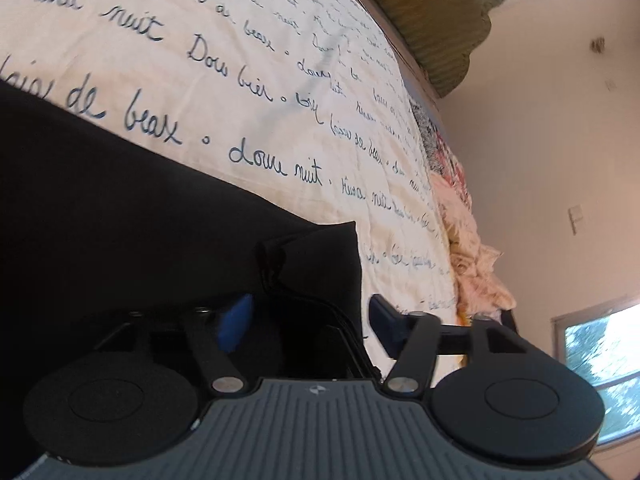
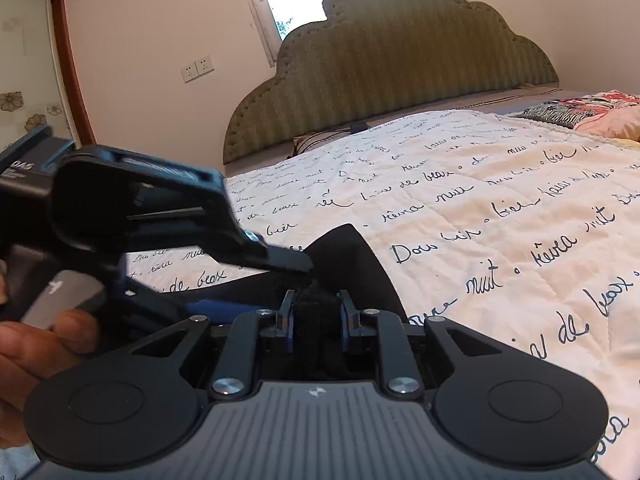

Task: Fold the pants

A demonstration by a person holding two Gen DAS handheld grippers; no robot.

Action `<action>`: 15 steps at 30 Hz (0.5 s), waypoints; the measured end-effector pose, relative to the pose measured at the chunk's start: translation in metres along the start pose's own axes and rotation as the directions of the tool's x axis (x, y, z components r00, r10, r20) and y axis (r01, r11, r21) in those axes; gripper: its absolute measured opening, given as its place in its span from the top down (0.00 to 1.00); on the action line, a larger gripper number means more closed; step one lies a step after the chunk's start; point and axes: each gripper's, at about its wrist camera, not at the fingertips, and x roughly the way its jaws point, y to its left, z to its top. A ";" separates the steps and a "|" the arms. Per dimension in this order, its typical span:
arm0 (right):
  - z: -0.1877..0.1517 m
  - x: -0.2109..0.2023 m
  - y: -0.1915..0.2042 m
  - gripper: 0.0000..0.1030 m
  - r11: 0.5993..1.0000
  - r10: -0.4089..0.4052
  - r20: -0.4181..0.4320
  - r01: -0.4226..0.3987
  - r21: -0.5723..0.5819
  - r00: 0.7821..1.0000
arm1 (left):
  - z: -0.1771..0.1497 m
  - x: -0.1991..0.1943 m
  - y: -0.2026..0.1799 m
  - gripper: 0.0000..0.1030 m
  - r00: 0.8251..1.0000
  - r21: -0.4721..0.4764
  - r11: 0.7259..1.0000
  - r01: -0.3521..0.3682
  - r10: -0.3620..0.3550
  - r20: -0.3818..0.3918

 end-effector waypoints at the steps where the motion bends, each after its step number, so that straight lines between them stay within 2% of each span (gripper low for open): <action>1: 0.000 -0.001 -0.001 0.82 1.000 0.007 0.005 -0.007 0.007 1.000 | 0.000 0.000 0.000 0.33 1.000 -0.006 1.000 0.001 -0.001 -0.005; 4: -0.003 -0.009 -0.001 0.83 0.999 0.040 0.045 -0.040 0.011 0.998 | 0.001 0.008 -0.005 0.34 1.000 -0.010 1.000 -0.013 0.013 -0.008; 7: -0.006 -0.019 -0.002 0.83 0.998 0.066 0.101 -0.068 0.013 0.993 | 0.001 0.019 -0.008 0.34 1.000 -0.053 0.999 -0.008 0.007 -0.018; 8: -0.006 -0.021 -0.003 0.83 0.997 0.074 0.111 -0.076 0.018 0.991 | 0.002 0.024 -0.008 0.38 1.000 -0.068 0.998 -0.009 0.008 -0.022; 9: -0.006 -0.022 -0.004 0.83 0.996 0.081 0.113 -0.084 0.023 0.990 | 0.003 0.027 -0.009 0.44 1.000 -0.079 0.997 -0.016 0.014 -0.020; 11: -0.006 -0.020 -0.006 0.81 0.991 0.125 0.087 -0.128 0.033 0.988 | 0.007 0.036 -0.009 0.80 0.999 -0.079 0.996 -0.045 0.043 -0.026; 12: -0.005 -0.016 -0.006 0.81 0.990 0.133 0.057 -0.135 0.033 0.989 | 0.008 0.039 -0.008 0.88 0.997 -0.068 0.995 -0.070 0.068 -0.031; 13: -0.004 -0.013 -0.005 0.81 0.990 0.139 0.029 -0.140 0.029 0.990 | 0.009 0.041 -0.006 0.93 0.996 -0.052 0.994 -0.091 0.090 -0.023; 15: -0.004 -0.014 -0.004 0.79 0.985 0.168 0.024 -0.168 0.025 0.986 | 0.011 0.039 -0.002 0.92 0.995 -0.033 0.994 -0.102 0.101 -0.006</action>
